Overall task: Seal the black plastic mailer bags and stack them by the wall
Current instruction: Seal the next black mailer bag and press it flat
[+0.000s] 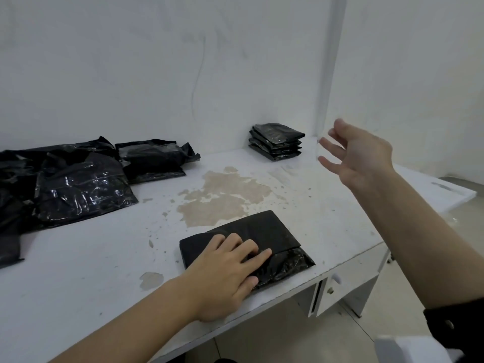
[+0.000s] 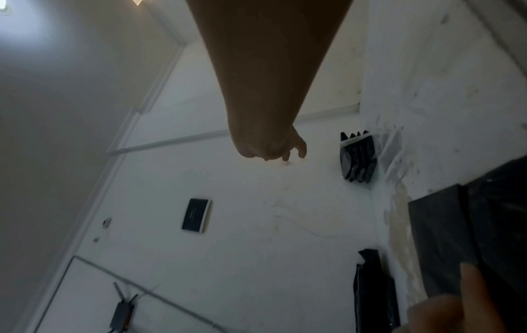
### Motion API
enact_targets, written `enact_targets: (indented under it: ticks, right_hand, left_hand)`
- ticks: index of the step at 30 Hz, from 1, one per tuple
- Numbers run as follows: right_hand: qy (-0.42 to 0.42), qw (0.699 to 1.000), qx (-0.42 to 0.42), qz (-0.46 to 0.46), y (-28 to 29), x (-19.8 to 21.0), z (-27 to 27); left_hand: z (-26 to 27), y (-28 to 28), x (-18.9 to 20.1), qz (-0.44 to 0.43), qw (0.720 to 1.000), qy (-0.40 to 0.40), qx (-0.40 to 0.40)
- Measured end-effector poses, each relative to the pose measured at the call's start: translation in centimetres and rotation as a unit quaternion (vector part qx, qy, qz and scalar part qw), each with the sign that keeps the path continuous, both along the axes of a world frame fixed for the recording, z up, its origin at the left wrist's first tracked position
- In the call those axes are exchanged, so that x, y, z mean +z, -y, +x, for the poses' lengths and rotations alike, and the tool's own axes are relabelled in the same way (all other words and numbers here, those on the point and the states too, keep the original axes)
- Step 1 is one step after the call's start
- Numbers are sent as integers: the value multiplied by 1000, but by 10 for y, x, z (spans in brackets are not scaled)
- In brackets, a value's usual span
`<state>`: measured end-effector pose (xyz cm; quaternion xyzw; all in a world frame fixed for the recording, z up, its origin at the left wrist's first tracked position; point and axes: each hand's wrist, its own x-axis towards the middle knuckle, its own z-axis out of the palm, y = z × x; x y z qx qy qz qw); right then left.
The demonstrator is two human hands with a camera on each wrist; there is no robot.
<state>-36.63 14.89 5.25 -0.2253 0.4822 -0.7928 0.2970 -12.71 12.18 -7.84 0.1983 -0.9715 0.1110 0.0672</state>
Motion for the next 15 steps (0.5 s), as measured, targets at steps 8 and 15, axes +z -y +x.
enact_targets:
  ticks: [8,15]
  right_hand:
    - [20,985,169,-41,5,18,43]
    - [45,969,240,-44,-1,22,63]
  left_hand:
    - [-2,-11,28,265,954,-89,112]
    - [9,10,23,554,709,-375,223]
